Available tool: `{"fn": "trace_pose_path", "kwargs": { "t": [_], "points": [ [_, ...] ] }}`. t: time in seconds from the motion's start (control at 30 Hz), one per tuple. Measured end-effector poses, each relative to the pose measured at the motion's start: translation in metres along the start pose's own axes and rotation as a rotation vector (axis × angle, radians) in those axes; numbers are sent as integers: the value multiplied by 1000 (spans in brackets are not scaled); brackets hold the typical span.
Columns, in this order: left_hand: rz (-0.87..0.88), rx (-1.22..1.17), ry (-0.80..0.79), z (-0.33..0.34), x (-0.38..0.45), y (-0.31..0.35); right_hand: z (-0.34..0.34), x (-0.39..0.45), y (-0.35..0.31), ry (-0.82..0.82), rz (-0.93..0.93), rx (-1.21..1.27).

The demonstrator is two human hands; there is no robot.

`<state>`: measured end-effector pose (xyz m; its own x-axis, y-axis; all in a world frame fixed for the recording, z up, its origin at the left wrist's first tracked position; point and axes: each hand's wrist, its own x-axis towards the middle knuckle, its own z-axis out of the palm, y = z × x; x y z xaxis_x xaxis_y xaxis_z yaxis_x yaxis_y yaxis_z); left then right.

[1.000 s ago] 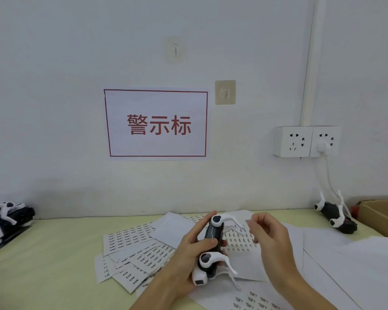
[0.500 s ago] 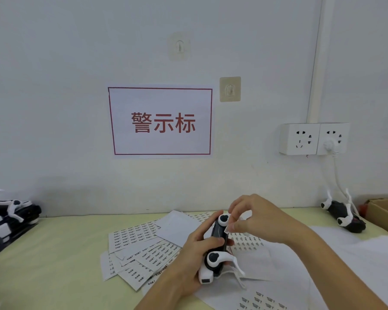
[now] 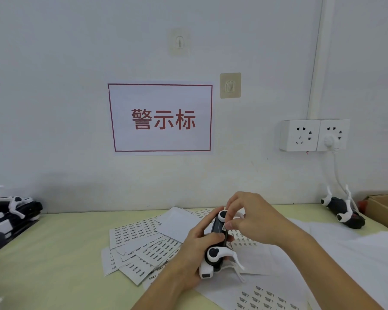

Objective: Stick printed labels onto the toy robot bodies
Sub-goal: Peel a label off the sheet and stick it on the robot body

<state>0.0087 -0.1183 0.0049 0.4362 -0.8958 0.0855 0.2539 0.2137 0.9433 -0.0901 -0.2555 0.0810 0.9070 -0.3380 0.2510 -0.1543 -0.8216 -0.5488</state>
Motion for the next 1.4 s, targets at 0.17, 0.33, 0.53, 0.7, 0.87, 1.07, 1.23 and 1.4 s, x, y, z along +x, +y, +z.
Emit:
{"fn": "trace_pose_path", "kwargs": {
  "t": [0.17,0.33,0.53,0.7,0.87,1.07,1.23,1.4],
  "points": [
    [13,10,2,2,-1,0,1,1,-1,11,-21,-40],
    [12,20,11,2,-1,1,2,0,0,18,-20,-53],
    [21,24,32,3,-2,2,2,0,-1,19,-23,-69],
    [21,40,62,6,-4,2,2,-1,-2,21,-25,-72],
    [49,86,79,9,-5,3,2,-2,-2,20,-35,-80],
    [59,165,103,9,-5,3,3,-1,-1,26,-41,-90],
    [62,159,129,10,-5,4,4,-1,-1,27,-39,-87],
    [80,146,133,11,-5,4,4,-1,-1,27,-47,-79]
  ]
}}
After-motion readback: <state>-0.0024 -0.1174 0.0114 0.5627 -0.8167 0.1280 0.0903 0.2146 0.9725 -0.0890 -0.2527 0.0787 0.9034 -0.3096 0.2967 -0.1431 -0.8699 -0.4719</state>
